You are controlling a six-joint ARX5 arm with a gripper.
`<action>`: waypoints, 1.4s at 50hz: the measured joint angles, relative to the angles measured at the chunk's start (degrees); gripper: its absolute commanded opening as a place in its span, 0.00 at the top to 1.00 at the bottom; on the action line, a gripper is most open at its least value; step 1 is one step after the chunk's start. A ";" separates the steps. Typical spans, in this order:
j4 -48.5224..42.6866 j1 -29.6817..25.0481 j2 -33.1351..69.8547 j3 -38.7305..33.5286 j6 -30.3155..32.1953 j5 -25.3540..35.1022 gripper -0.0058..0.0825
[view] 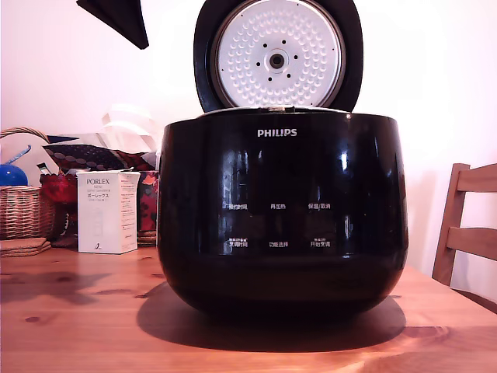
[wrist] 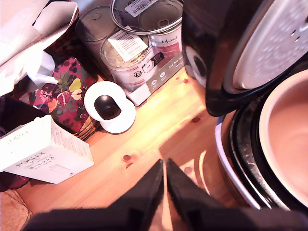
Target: Close the rice cooker by pressing the lid down with medium force
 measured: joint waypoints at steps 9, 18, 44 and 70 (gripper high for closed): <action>11.52 0.00 0.00 1.68 0.00 0.00 0.96; 13.22 0.00 -0.07 6.67 0.00 0.02 0.96; 23.15 -1.53 -0.07 10.19 9.44 9.81 0.96; 28.48 -4.98 2.29 10.19 14.91 11.91 0.96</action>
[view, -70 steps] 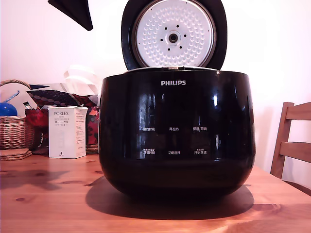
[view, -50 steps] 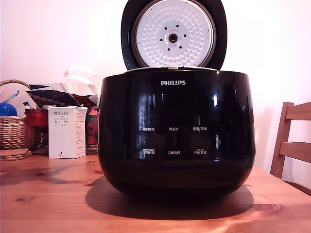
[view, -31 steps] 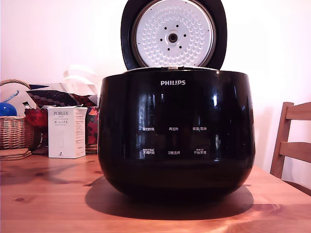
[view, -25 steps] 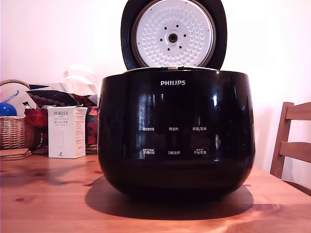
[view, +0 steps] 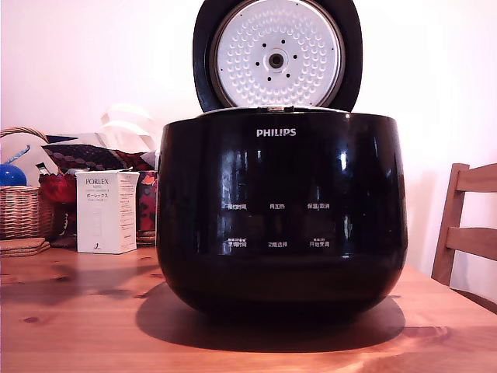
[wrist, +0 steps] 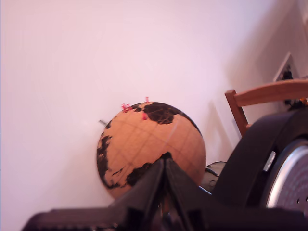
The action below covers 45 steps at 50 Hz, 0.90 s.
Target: Close the rice cooker by pressing the lid down with medium force
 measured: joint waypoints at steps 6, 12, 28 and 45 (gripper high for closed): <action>0.17 0.00 2.99 0.00 0.63 -0.20 0.96; 0.13 0.00 5.90 0.00 0.68 -0.44 0.96; -1.66 0.00 8.59 0.00 0.74 -1.88 0.96; -10.62 0.37 8.48 0.22 0.81 -1.07 0.96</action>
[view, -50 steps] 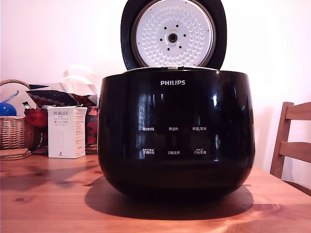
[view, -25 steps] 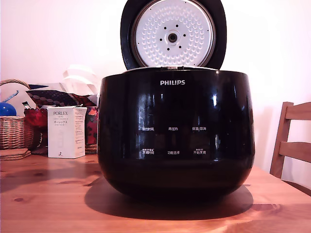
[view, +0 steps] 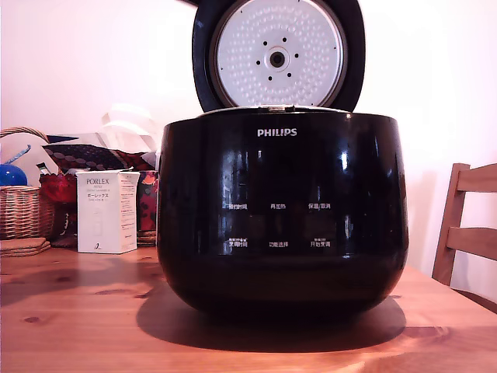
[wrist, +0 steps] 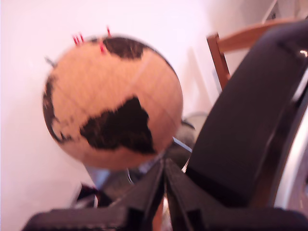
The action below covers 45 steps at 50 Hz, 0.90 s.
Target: Close the rice cooker by pressing the lid down with medium force
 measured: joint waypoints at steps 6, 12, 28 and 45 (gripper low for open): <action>-2.40 -0.70 0.00 0.17 0.02 1.09 0.96; -6.12 -1.81 -0.02 1.31 0.04 2.84 0.96; -21.05 -7.61 -0.02 8.79 -3.34 5.73 0.96; -27.47 -7.08 -0.28 8.98 -13.88 5.68 0.96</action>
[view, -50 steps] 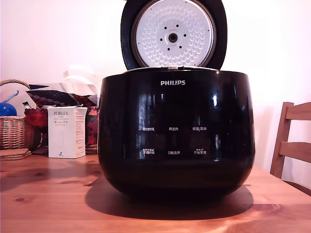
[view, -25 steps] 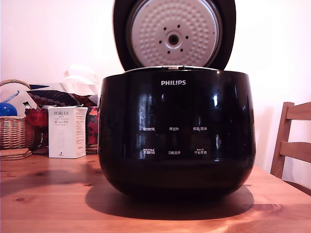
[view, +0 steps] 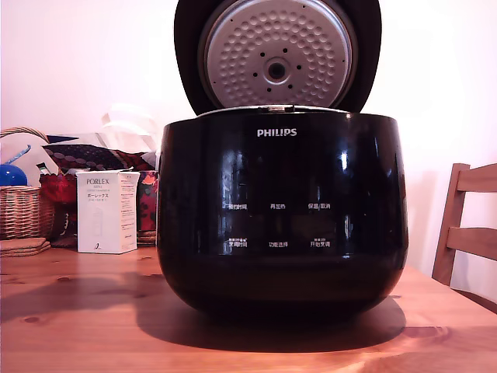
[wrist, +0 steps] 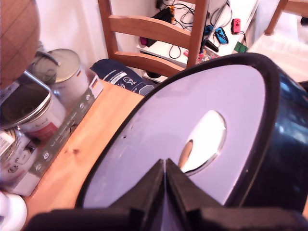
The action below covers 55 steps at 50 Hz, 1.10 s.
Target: Close the rice cooker by pressing the lid down with medium force
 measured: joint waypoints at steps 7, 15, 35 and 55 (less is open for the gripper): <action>-1.60 -0.02 0.00 0.00 -3.06 0.02 0.96; -2.67 -0.35 0.00 0.00 -3.37 0.00 0.96; -3.67 -1.55 7.87 0.02 -6.34 0.02 0.96; -4.09 -3.48 8.46 -0.09 -8.68 0.13 0.96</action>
